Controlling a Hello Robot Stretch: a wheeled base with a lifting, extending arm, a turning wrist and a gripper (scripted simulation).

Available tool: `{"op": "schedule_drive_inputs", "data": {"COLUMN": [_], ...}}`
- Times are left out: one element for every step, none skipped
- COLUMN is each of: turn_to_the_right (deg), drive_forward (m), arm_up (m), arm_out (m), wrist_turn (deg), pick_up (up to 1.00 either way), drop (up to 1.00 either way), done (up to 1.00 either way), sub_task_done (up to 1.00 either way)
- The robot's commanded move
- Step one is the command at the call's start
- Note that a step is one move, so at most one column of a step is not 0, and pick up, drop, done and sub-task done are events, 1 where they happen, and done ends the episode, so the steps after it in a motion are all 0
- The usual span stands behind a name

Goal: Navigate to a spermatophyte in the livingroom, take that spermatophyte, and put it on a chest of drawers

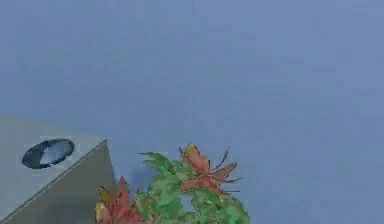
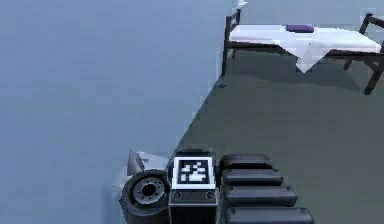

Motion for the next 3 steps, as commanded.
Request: {"op": "schedule_drive_inputs", "data": {"turn_to_the_right": [-33.0, 39.0, -45.0], "drive_forward": [0.00, 0.00, 0.00], "arm_up": [0.00, 0.00, 0.00], "arm_out": [0.00, 0.00, 0.00], "wrist_turn": [0.0, 0.0, 0.0], "pick_up": [0.00, 0.00, 0.00], "drop": [0.00, 0.00, 0.00], "done": [0.00, 0.00, 0.00], "sub_task_done": [0.00, 0.00, 0.00]}}
